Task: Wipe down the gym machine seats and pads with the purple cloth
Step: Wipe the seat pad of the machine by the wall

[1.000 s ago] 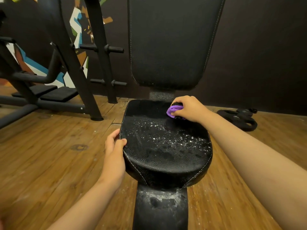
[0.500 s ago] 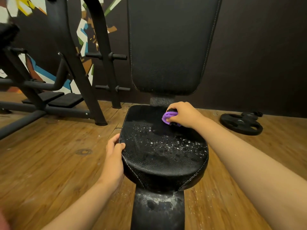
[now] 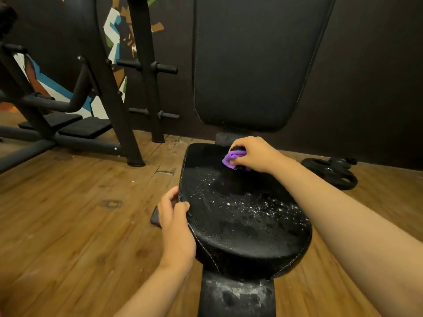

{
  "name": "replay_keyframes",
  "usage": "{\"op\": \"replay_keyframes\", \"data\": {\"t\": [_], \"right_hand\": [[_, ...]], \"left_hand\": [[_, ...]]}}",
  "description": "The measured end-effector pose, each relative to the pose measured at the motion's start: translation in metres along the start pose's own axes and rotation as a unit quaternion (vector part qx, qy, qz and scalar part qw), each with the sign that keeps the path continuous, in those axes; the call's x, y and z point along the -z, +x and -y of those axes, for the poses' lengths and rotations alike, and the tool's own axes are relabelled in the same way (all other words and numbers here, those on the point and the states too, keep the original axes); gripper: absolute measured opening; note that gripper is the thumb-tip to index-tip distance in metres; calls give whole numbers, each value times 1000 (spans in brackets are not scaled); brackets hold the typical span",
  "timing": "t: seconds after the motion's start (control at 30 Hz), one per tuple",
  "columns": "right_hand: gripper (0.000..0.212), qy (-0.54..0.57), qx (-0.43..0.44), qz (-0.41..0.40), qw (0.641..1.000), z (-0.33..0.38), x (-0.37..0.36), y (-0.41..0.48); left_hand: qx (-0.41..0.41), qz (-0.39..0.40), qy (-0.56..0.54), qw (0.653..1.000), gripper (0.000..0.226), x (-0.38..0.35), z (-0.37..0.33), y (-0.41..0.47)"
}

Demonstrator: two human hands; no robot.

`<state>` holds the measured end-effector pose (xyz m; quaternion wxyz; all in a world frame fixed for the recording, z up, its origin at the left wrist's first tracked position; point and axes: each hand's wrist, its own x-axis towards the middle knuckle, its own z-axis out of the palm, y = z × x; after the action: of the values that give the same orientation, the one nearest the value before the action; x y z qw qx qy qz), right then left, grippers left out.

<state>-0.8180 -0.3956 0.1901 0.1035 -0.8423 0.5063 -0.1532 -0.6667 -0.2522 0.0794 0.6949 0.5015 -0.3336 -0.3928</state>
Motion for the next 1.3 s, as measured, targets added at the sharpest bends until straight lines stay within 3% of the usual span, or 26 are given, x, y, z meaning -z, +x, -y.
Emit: {"op": "replay_keyframes", "data": {"t": [0.13, 0.23, 0.33, 0.47, 0.6, 0.7, 0.8, 0.93, 1.03, 1.17, 1.3], "right_hand": [[16, 40, 81, -6, 996, 29, -19, -18], [18, 55, 152, 38, 986, 47, -22, -44], [18, 89, 105, 82, 987, 37, -11, -30], [18, 12, 32, 10, 999, 21, -14, 17], [21, 23, 103, 5, 994, 49, -31, 8], [21, 41, 169, 46, 984, 70, -31, -19], [20, 73, 136, 98, 983, 66, -20, -13], [22, -10, 91, 23, 996, 55, -25, 29], [21, -66, 106, 8, 992, 64, -34, 45], [21, -17, 153, 60, 986, 77, -30, 22], [25, 44, 165, 164, 972, 76, -15, 0]], "left_hand": [[-19, 2, 29, 999, 31, 8, 6, 5], [-31, 10, 50, 998, 31, 8, 4, 3], [-24, 4, 40, 999, 31, 4, 4, 1], [-8, -17, 8, 1000, 29, 1, 6, 3], [8, -19, -20, 1000, 40, -1, 4, 3], [-5, -23, -14, 1000, 30, 0, 2, 1], [-2, -16, 0, 1000, 41, 1, 1, 1], [-2, -13, 10, 1000, 42, 2, -1, 1], [-7, -16, 11, 1000, 39, 2, -3, 0], [-14, -9, 18, 1000, 33, 3, -1, 0], [-26, -2, 40, 999, 32, 5, 3, 2]]}}
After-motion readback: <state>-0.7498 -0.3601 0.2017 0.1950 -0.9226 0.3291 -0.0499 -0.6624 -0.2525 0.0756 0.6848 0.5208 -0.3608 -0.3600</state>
